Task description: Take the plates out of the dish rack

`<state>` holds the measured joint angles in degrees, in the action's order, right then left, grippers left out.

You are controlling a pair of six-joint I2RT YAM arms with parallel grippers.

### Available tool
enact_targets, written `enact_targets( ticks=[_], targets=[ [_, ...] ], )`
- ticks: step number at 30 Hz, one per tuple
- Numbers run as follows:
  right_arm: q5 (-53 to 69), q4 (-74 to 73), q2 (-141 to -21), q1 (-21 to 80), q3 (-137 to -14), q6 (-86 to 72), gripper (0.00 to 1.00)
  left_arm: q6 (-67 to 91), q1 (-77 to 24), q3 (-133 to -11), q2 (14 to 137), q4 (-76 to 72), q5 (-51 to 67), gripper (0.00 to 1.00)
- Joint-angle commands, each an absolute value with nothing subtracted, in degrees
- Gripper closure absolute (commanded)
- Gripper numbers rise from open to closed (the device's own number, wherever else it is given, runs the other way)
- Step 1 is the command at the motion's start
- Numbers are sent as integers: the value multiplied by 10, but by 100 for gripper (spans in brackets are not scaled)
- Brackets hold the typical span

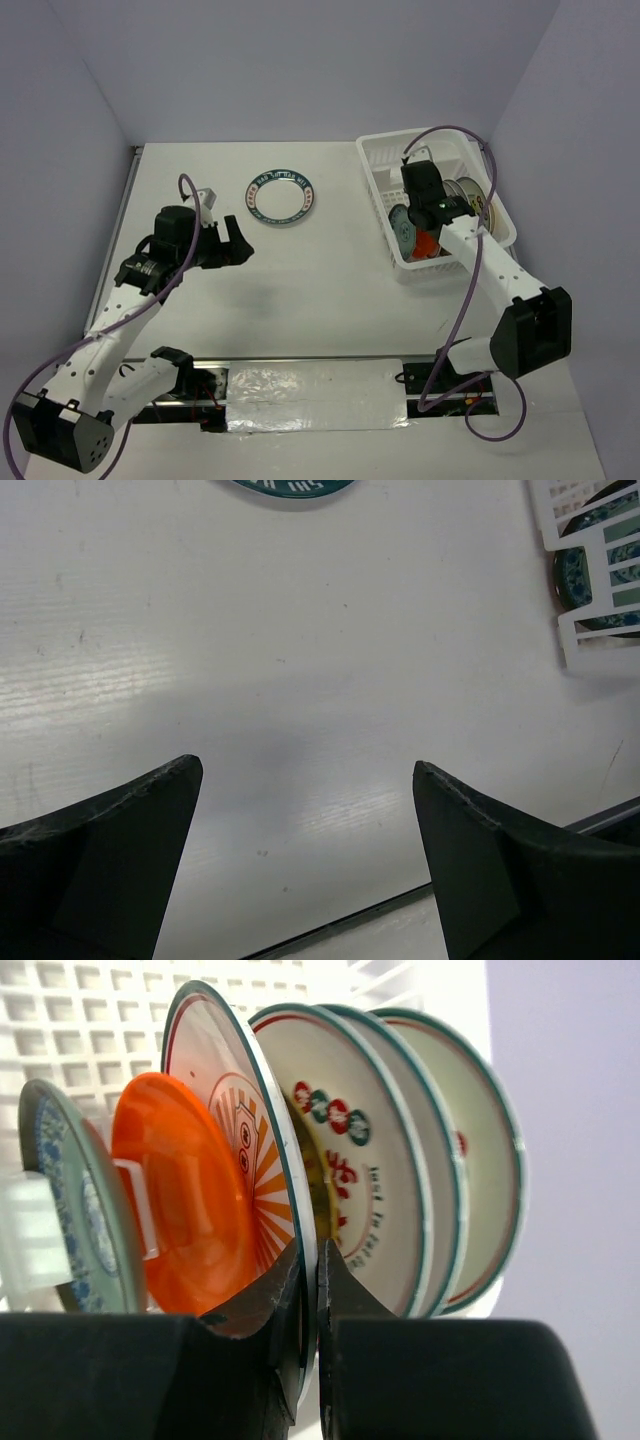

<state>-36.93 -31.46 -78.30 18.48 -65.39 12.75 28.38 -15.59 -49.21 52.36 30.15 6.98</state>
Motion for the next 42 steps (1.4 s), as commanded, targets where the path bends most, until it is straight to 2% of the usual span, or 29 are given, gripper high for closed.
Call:
enact_targets(
  ticks=[1, 8, 12, 16, 18, 20, 21, 22, 24, 25, 28, 32, 33, 35, 36, 37, 38, 39, 40, 41, 42],
  targets=[
    [-434, -247, -733, 187, -645, 181, 100, 266, -156, -500, 512, 279, 83, 0],
    [-463, -166, -676, 208, -628, 271, 100, 273, -157, -504, 518, 274, 95, 0],
    [-515, -169, -656, 232, -670, 289, 100, 281, -157, -512, 518, 270, 102, 0],
    [-579, -168, -637, 280, -721, 314, 100, 288, -158, -542, 526, 227, 145, 0],
    [-592, -175, -623, 322, -757, 306, 100, 295, -165, -562, 537, 193, 205, 1],
    [-560, -244, -614, 348, -794, 229, 100, 303, -179, -585, 547, 127, 261, 0],
    [-529, -323, -613, 354, -842, 131, 100, 305, -201, -594, 561, 106, 272, 0],
    [-410, -355, -611, 353, -864, 87, 100, 306, -213, -612, 571, 85, 282, 1],
    [-278, -373, -595, 351, -880, 44, 100, 310, -236, -632, 608, 26, 325, 0],
    [-145, -364, -579, 350, -875, 13, 100, 322, -242, -655, 620, 17, 330, 0],
    [20, -331, -559, 344, -850, -44, 100, 324, -257, -696, 663, 5, 318, 0],
    [171, -286, -555, 318, -812, -101, 100, 320, -264, -719, 690, 8, 297, 4],
    [201, -252, -553, 311, -800, -125, 100, 316, -264, -717, 692, 5, 293, 9],
    [267, -209, -548, 294, -762, -155, 100, 312, -265, -715, 696, 6, 286, 12],
    [278, -178, -550, 289, -753, -178, 100, 315, -263, -706, 698, 1, 295, 23],
    [286, -171, -554, 286, -747, -184, 100, 320, -263, -701, 700, -17, 305, 30],
    [283, -166, -557, 286, -744, -187, 100, 326, -263, -687, 700, -31, 318, 61],
    [283, -163, -564, 284, -741, -189, 100, 338, -263, -680, 700, -62, 342, 79],
    [275, -160, -567, 277, -735, -193, 90, 343, -263, -676, 698, -71, 341, 91],
    [275, -160, -570, 270, -731, -199, 73, 345, -263, -672, 697, -71, 330, 100],
    [248, -159, -568, 265, -726, -203, 49, 347, -264, -671, 697, -64, 313, 100]
  ],
)
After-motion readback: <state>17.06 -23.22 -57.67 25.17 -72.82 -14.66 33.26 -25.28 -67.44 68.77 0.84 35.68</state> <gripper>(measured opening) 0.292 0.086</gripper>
